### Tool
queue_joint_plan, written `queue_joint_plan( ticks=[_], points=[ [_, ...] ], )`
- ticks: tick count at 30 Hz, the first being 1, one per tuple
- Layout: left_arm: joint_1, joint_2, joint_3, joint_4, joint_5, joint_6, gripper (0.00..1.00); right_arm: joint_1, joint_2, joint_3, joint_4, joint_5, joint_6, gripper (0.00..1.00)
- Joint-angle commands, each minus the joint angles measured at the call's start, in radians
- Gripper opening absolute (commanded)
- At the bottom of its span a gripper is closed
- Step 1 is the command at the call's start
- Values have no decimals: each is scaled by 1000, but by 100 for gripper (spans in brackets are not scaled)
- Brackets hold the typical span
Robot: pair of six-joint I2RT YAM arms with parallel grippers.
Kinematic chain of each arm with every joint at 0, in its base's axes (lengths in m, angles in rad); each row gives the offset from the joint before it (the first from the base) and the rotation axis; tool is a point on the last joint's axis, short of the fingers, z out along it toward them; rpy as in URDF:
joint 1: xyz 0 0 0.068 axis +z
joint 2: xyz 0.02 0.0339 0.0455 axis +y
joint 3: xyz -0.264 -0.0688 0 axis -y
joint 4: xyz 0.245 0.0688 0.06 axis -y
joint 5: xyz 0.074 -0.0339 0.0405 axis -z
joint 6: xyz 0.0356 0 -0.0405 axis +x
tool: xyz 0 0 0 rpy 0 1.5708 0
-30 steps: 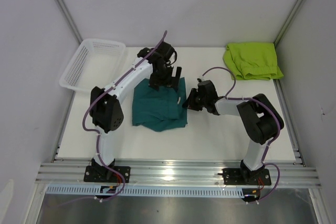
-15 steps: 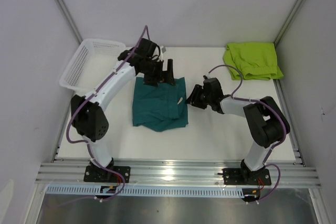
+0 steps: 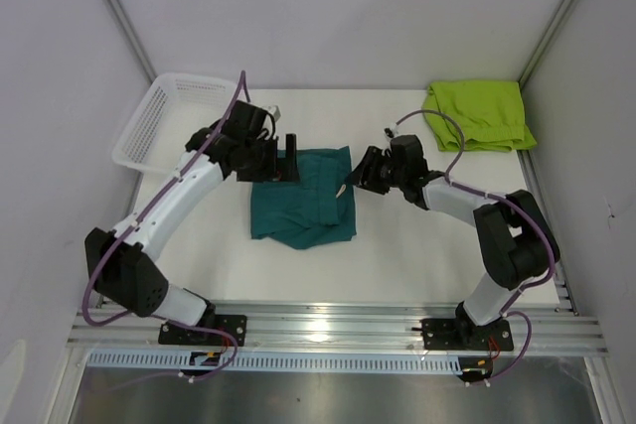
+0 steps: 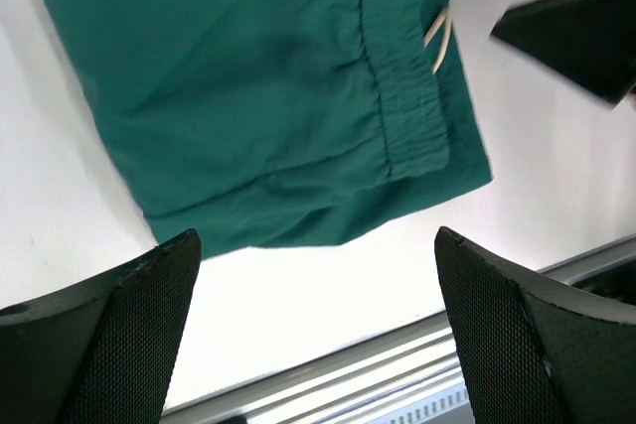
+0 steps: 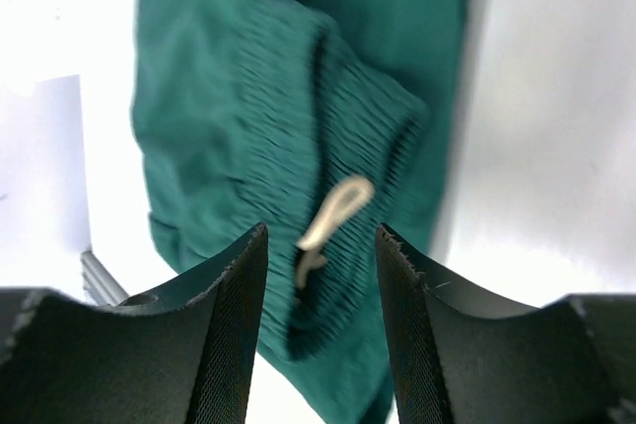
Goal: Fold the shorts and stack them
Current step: Fold the shorts
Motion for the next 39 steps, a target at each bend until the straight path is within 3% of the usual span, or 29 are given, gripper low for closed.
queue_joint_plan(
  ticks=[1, 8, 13, 29, 39],
  points=[
    [-75, -90, -66, 54, -103, 17, 99, -8, 31, 88, 22, -75, -20, 51],
    [-182, -68, -120, 107, -212, -36, 99, -10, 103, 155, 29, -89, -6, 51],
    [-254, 14, -71, 94, -315, -64, 99, -8, 140, 168, 71, -133, 32, 53],
    [-257, -28, -104, 86, -349, -61, 99, 19, 323, 214, 189, -190, 88, 54],
    [-252, -19, -109, 94, -337, -61, 99, 47, 334, 212, 267, -229, 118, 50]
  ],
)
